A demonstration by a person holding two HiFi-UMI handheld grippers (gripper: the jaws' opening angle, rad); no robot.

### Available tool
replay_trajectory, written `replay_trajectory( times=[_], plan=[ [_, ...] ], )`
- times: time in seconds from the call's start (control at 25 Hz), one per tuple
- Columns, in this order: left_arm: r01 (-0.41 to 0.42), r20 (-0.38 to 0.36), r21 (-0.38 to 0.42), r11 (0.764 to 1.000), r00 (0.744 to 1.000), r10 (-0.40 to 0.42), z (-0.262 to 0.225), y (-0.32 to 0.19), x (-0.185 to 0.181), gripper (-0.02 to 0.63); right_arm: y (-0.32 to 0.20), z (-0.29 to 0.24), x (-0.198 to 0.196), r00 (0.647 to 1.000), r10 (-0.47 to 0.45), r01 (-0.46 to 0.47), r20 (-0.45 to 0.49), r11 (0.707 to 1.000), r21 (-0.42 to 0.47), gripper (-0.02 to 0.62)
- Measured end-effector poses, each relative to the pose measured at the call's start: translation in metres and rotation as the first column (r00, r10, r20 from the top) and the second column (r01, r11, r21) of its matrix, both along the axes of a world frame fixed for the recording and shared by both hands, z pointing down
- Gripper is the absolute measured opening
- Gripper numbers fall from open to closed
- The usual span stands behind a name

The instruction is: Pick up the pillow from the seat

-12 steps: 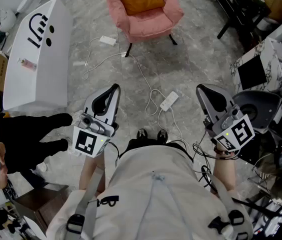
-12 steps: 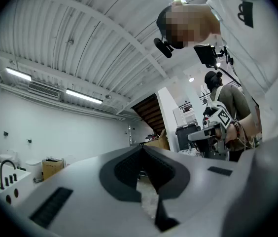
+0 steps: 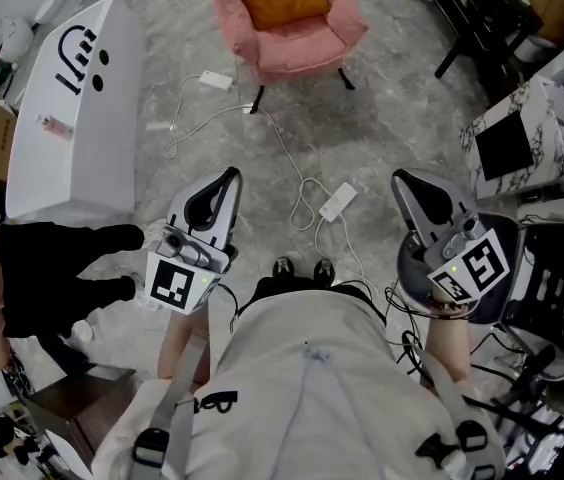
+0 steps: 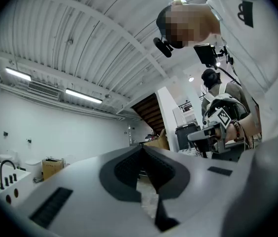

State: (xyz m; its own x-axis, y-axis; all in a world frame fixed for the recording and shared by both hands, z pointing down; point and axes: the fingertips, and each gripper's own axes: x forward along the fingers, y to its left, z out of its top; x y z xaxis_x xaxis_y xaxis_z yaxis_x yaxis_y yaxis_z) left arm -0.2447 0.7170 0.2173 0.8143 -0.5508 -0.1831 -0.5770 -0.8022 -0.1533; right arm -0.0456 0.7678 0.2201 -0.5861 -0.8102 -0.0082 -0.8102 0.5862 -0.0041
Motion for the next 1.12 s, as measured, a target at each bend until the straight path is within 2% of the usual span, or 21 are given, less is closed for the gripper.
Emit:
replay_trajectory(
  times=[0.16, 0.36, 0.48, 0.6, 0.72, 0.76, 0.84, 1.12],
  plan=[
    [0.001, -0.012, 0.012, 1.0, 1.0, -0.001, -0.002, 0.0, 0.001, 0.008, -0.002, 0.002, 0.003, 1.0, -0.003, 0.003, 0.013, 1.0, -0.001, 0.014],
    [0.041, -0.031, 0.012, 0.999, 0.999, -0.041, -0.003, 0.005, 0.005, 0.009, 0.003, 0.006, 0.015, 0.999, -0.009, 0.01, 0.033, 1.0, -0.01, 0.015],
    [0.048, -0.035, 0.007, 0.999, 0.998, -0.048, -0.004, 0.007, 0.016, 0.041, 0.003, 0.004, 0.028, 0.999, -0.019, 0.019, 0.043, 1.0, 0.002, 0.017],
    [0.061, -0.022, 0.02, 0.998, 0.998, -0.061, -0.002, 0.011, 0.027, 0.102, 0.007, 0.007, 0.041, 0.998, -0.036, 0.036, 0.047, 0.999, 0.007, 0.017],
    [0.07, -0.024, 0.027, 0.997, 0.997, -0.069, 0.002, 0.01, 0.036, 0.108, 0.005, 0.012, 0.057, 0.998, -0.037, 0.037, 0.05, 0.999, 0.005, 0.019],
    [0.071, -0.025, 0.026, 0.997, 0.997, -0.07, 0.003, 0.01, 0.038, 0.114, 0.004, 0.014, 0.06, 0.998, -0.039, 0.039, 0.052, 0.999, -0.001, 0.035],
    [0.074, -0.028, 0.023, 0.997, 0.997, -0.073, 0.003, 0.009, 0.041, 0.121, 0.002, 0.017, 0.062, 0.998, -0.045, 0.046, 0.05, 0.999, -0.017, 0.186],
    [0.079, -0.022, 0.02, 0.997, 0.997, -0.079, 0.0, -0.009, 0.052, 0.143, -0.018, 0.016, 0.072, 0.996, -0.06, 0.062, 0.071, 0.998, -0.023, 0.189]
  ],
)
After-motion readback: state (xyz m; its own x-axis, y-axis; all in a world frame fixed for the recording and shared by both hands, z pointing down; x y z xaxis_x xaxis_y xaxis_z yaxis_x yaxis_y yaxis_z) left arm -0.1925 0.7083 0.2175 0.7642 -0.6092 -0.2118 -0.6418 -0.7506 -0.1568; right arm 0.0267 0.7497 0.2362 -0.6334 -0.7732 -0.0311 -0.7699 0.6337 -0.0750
